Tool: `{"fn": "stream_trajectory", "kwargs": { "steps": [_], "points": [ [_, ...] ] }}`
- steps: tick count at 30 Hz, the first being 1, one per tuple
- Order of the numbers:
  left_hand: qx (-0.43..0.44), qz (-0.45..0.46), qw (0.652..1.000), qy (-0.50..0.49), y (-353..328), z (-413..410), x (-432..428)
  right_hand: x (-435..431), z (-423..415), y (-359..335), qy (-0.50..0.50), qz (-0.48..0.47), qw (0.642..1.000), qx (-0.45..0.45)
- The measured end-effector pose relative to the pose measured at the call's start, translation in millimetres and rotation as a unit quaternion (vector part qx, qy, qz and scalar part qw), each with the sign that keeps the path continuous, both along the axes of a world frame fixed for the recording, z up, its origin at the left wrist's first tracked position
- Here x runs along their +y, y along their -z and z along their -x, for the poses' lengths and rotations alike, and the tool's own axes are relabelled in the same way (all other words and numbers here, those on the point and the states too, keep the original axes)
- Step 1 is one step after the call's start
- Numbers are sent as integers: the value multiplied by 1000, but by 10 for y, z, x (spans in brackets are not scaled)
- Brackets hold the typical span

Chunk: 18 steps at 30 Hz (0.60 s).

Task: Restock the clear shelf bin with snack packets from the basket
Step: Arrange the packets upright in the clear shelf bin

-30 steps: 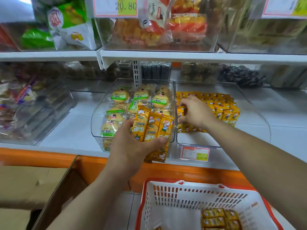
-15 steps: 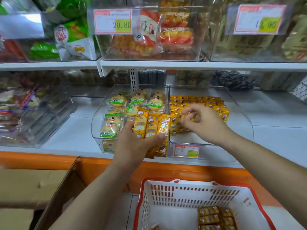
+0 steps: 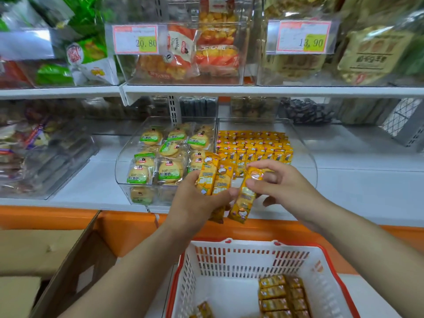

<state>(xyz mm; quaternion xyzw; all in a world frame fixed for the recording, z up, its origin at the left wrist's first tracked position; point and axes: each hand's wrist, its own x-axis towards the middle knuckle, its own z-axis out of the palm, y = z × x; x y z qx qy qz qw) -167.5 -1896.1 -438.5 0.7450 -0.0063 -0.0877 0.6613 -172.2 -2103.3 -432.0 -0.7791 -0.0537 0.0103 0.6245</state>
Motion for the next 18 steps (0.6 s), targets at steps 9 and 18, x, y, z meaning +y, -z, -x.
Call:
{"fn": "stream_trajectory", "kwargs": {
  "steps": [9, 18],
  "points": [
    [10, -20, 999, -41, 26, -211, 220, -205, -211, 165, 135, -19, 990, -29],
    [-39, -34, 997, -60, 64, -403, 526, -161, -1186, 167, 123, 250, 955, -98]
  ]
}}
